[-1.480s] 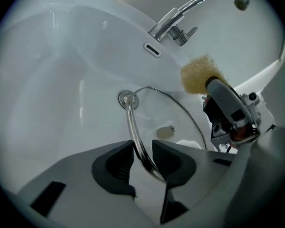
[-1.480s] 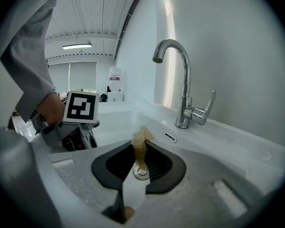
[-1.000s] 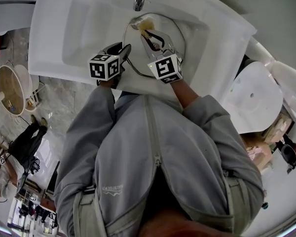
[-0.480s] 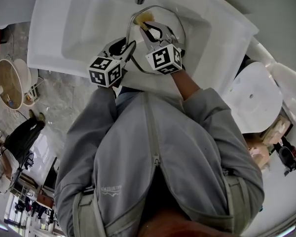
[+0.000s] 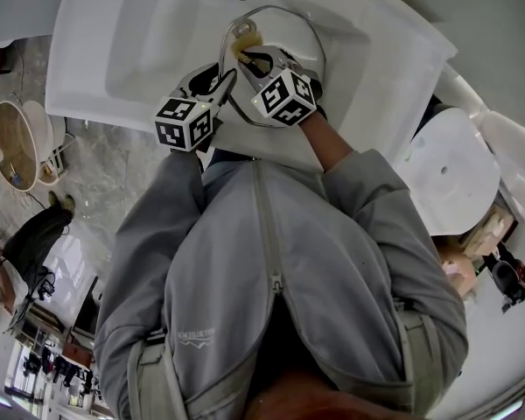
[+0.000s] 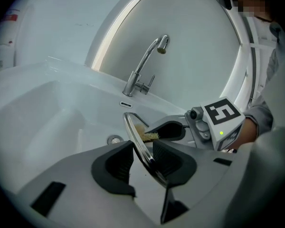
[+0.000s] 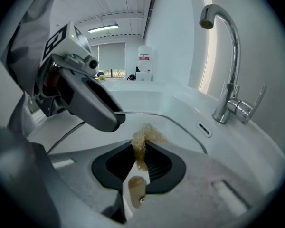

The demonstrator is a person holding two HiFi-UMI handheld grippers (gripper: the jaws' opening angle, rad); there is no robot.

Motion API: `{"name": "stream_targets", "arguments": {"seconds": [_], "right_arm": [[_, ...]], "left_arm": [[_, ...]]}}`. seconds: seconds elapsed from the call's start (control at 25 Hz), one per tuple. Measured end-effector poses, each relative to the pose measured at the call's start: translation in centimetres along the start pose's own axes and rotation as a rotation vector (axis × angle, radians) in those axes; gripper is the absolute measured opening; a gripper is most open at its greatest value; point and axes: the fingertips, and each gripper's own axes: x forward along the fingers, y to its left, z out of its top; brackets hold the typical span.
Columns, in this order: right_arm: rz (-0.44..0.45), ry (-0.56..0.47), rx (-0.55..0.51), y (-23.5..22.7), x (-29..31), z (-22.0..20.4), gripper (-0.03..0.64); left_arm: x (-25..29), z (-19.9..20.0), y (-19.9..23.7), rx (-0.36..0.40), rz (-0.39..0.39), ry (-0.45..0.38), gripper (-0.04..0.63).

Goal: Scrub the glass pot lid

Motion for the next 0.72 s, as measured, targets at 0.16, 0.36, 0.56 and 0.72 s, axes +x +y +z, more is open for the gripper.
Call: {"name": "stream_targets", "arguments": {"seconds": [0.16,0.36,0.56,0.72], "right_arm": [[0.045,0.005,0.021,2.8,-1.2,-1.2,0.052],[0.076,0.006,0.053,5.4,-2.4,-2.1,0.051],[0.124,0.007,0.049,7.7,-4.1,-2.7,0.051],[0.203,0.019,0.056,9.8,-5.6,-3.4,0.051]], "left_arm": [[0.0,-0.2,0.0,0.000,0.015,0.003,0.124],[0.0,-0.3,-0.1,0.010,0.025,0.003,0.126],[-0.4,-0.4,-0.9,0.027,0.030,-0.026,0.127],[-0.8,-0.3,-1.2,0.032,0.028,-0.051,0.129]]}}
